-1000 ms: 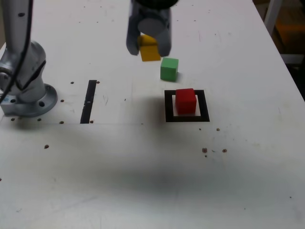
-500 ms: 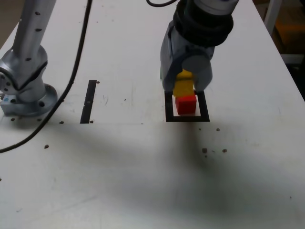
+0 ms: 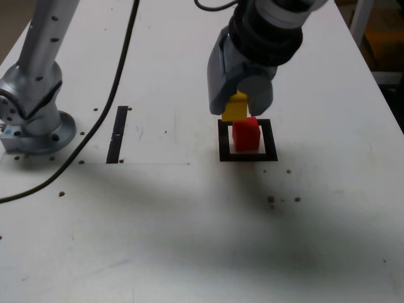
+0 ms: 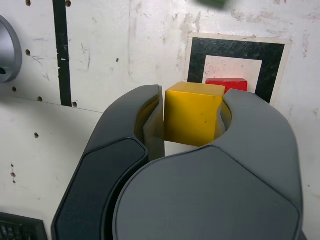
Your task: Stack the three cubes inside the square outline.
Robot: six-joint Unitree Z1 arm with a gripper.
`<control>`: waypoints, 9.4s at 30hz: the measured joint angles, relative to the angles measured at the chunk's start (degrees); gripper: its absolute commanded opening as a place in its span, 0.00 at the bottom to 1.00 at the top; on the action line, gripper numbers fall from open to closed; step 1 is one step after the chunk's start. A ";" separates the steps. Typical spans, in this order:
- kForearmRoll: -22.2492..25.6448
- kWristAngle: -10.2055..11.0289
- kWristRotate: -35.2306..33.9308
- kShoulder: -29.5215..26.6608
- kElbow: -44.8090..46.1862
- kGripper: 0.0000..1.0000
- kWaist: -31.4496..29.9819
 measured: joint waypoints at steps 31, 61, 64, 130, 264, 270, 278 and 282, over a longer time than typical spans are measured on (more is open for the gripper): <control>-0.04 0.14 1.42 4.62 -2.98 0.75 0.14; -24.94 10.87 15.23 -14.52 32.00 1.00 10.93; -27.06 10.65 18.50 -12.09 32.60 1.00 12.57; 0.39 -0.66 19.79 -13.62 4.39 0.24 7.51; -5.80 -7.00 -4.63 7.82 -0.93 0.96 -10.49; -9.52 -7.87 -4.70 7.78 2.75 0.92 -10.06; -16.12 -6.40 -3.69 6.81 6.35 0.71 -9.50; -16.18 -5.78 -3.70 6.80 6.35 0.56 -9.29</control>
